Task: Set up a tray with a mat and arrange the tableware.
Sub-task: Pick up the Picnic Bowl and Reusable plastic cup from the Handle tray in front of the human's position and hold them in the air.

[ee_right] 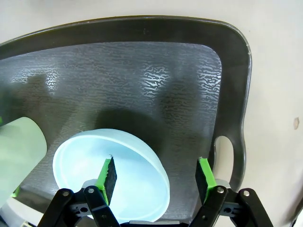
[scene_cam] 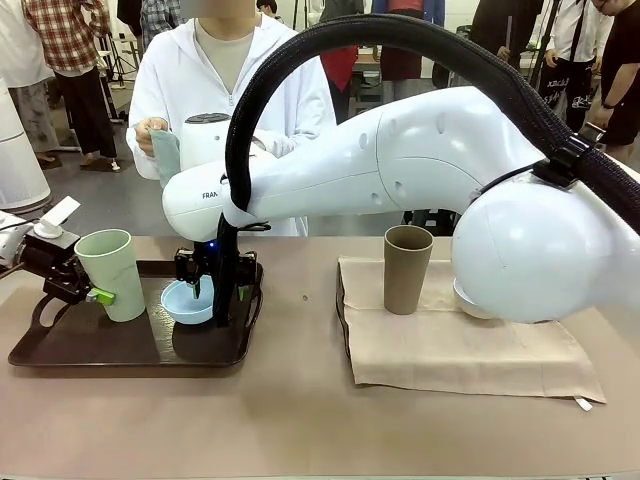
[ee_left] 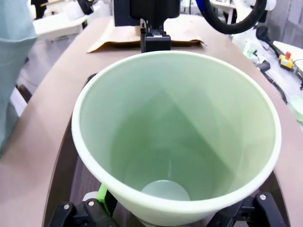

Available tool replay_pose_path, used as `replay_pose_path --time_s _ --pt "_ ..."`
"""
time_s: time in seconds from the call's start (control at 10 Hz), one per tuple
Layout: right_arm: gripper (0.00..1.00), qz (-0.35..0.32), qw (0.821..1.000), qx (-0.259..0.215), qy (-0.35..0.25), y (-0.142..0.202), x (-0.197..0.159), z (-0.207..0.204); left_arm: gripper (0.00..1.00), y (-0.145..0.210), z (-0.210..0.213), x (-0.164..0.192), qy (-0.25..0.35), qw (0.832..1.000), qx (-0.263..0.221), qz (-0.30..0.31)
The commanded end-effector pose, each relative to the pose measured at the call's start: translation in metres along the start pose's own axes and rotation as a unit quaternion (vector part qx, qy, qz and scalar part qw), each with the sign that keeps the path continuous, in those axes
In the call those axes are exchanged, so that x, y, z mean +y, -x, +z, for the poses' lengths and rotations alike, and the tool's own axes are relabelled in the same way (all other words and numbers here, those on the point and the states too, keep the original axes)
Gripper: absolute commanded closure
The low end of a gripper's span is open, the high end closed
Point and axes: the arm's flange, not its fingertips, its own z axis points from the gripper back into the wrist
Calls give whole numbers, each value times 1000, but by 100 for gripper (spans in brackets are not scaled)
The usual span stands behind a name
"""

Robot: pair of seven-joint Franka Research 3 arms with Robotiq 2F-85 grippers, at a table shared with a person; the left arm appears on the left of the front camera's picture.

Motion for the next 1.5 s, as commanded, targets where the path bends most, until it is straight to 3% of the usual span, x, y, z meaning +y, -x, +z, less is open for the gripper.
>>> replay_pose_path --time_s 0.0,0.1,0.2,0.3,0.4,0.5,0.6,0.7,0.8,0.9,1.0,1.1,1.2,1.4 --pt "70 16 1000 -18 4 -6 10 -1 59 -1 -5 -4 -12 1000 -15 -18" --pt "70 17 1000 -21 2 -6 10 -1 59 -3 -5 -3 -14 1000 -14 -16" --pt "100 17 1000 -23 0 -6 10 -1 100 -3 -4 -2 -15 1000 -14 -14" --pt "100 16 1000 -23 2 -5 10 -1 61 -4 -5 -2 -18 1000 -11 -12" --pt "100 17 1000 -23 3 -5 10 -2 100 -3 -5 -1 -20 1000 -9 -9" --pt "95 17 1000 -24 3 -4 10 -2 100 -3 -4 -1 -22 1000 -8 -6" --pt "100 16 1000 -25 3 -4 10 -2 100 -3 -5 0 -23 1000 -8 -4" --pt "100 16 1000 -26 5 -2 11 -2 74 -3 -4 0 -24 1000 -7 -2" --pt "100 16 1000 -26 6 -1 10 -2 74 -3 -2 -1 -26 1000 -5 0" --pt "100 15 1000 -25 6 -1 10 -2 100 -4 0 -1 -27 1000 -4 -1" --pt "100 13 1000 -24 8 0 9 -2 74 -6 2 -1 -27 1000 -1 3" --pt "100 5 999 -29 16 3 8 4 100 -11 7 -2 -25 1000 12 7" --pt "100 18 1000 7 16 11 6 21 100 -27 20 -8 -12 1000 20 19" --pt "100 23 999 -16 20 47 -6 87 100 -86 57 -36 -24 999 31 -14"
